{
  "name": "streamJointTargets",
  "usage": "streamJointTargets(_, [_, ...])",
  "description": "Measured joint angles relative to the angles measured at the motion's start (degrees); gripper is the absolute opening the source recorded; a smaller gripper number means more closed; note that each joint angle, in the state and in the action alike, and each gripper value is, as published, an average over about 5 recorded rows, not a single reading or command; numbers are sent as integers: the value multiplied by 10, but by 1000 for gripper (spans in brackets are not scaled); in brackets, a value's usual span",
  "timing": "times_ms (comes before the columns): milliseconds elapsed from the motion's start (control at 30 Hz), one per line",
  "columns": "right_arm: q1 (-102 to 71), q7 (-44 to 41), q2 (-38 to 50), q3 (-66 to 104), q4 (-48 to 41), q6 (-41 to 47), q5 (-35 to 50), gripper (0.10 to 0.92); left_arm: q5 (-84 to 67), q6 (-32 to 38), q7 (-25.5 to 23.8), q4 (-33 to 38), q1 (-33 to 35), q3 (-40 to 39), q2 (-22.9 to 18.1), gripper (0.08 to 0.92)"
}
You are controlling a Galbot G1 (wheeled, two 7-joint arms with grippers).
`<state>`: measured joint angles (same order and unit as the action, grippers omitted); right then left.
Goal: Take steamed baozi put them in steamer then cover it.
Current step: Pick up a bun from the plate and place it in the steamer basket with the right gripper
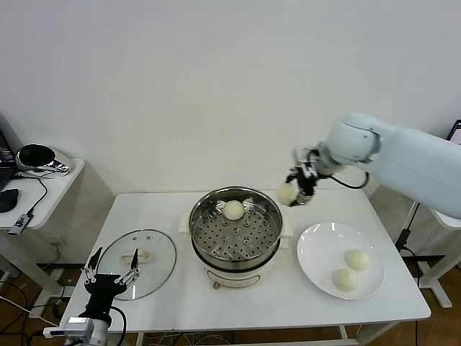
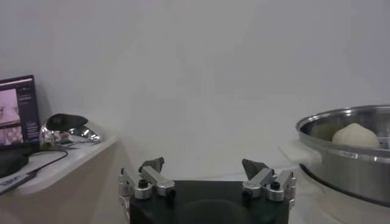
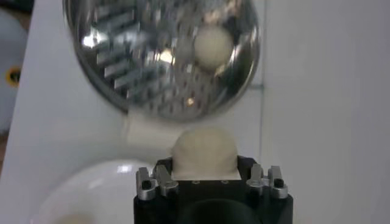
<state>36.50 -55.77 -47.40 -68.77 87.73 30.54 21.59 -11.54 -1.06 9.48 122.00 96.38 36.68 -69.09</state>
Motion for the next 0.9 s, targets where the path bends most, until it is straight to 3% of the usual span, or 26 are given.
streamJointTargets(433, [-36,43,-191,-19,-102,60,67,653,-5,0,1,8,2,10,-6,823])
streamJointTargets(900, [-99,57,-315,-28,-196,91,71,653,-7,3,1,10,6,12,-10,823])
